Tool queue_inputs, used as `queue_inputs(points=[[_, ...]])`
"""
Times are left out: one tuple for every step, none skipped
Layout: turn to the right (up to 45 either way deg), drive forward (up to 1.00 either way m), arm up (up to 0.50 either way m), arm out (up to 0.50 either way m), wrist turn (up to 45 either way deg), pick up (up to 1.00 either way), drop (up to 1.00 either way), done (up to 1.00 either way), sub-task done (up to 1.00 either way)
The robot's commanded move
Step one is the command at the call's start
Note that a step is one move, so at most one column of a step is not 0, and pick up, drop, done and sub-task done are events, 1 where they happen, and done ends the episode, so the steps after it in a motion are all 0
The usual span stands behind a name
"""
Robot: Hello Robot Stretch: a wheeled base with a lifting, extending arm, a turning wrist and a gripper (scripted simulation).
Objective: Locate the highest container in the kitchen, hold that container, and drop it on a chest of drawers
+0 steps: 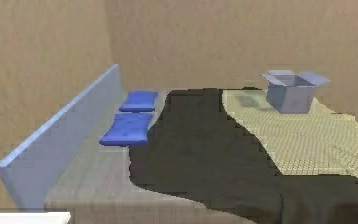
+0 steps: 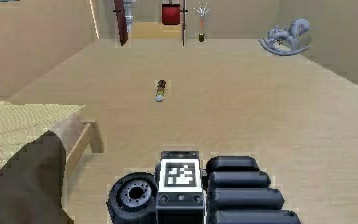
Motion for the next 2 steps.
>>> queue_inputs(points=[[45.0, 0.00, 0.00, 0.00, 0.0, 0.00, 0.00, 0.00, 0.00], [45.0, 0.00, 0.00, 0.00, 0.0, 0.00, 0.00, 0.00, 0.00]])
